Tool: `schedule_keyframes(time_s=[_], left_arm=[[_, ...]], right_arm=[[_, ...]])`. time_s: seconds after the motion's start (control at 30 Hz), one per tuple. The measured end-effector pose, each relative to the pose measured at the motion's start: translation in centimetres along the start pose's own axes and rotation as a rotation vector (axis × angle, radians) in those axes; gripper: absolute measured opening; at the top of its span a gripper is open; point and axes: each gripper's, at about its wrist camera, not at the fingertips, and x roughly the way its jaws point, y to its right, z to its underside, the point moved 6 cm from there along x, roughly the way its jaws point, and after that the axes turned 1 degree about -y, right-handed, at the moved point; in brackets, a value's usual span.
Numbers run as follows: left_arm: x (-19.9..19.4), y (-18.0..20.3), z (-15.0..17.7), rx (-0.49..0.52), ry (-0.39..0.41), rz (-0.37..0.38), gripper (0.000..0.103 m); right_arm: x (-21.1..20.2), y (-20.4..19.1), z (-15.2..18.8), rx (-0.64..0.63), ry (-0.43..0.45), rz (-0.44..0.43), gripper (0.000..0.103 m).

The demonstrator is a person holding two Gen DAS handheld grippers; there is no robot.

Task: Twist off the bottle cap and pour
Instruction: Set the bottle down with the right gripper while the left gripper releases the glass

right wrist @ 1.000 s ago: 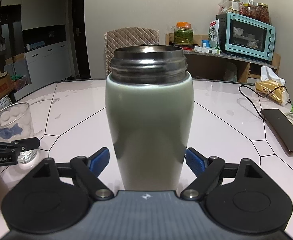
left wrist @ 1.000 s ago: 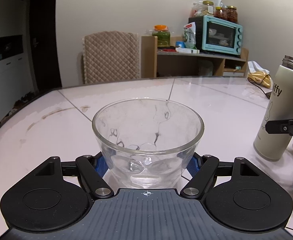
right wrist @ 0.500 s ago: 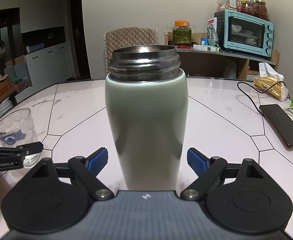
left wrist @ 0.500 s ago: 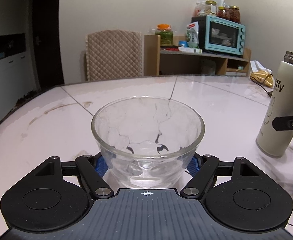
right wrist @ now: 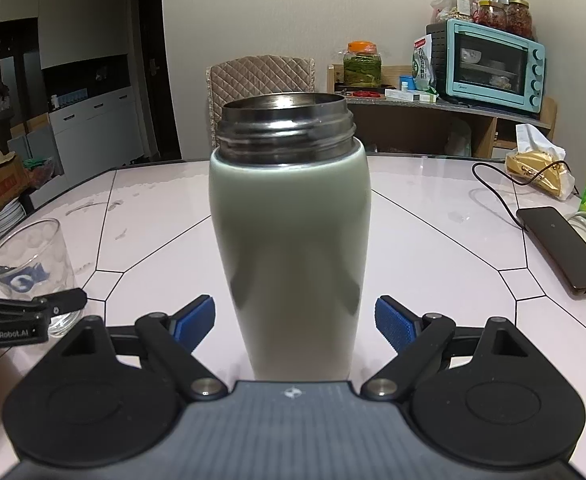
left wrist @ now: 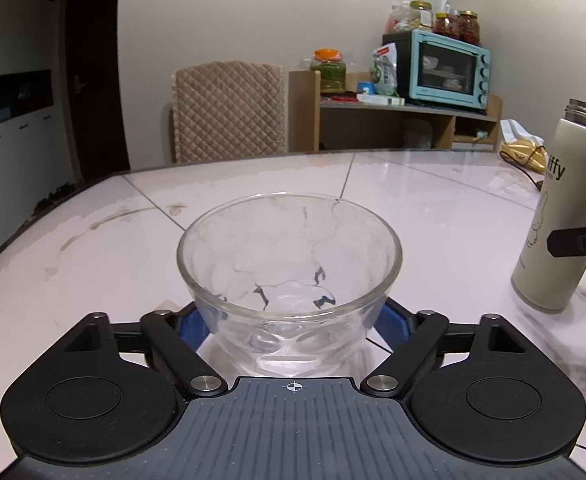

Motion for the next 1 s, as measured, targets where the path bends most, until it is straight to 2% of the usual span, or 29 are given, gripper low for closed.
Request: schedule_keyframes(time_s=[0.33, 0.4, 0.57, 0.73, 1.0], left_arm=[[-0.2, -0.1, 0.1, -0.026, -0.020, -0.003, 0.094], [-0.4, -0.1, 0.1, -0.028, -0.016, -0.008, 0.099], [-1.0, 0.0, 0.2, -0.025, -0.015, -0.011, 0.103], [-1.4, 0.2, 0.2, -0.034, -0.021, -0.009, 0.103], [-2.5, 0.6, 0.6, -0.030, -0.013, -0.042, 0.103]], right_arm=[[-0.1, 0.1, -0.1, 0.011, 0.004, 0.004, 0.091], [-0.2, 0.1, 0.1, 0.019, 0.006, 0.003, 0.092], [-0.7, 0.0, 0.3, 0.024, 0.009, -0.002, 0.096], [-1.3, 0.3, 0.4, 0.046, 0.015, 0.000, 0.103], [-1.6, -0.1, 1.1, 0.044, 0.008, -0.005, 0.103]])
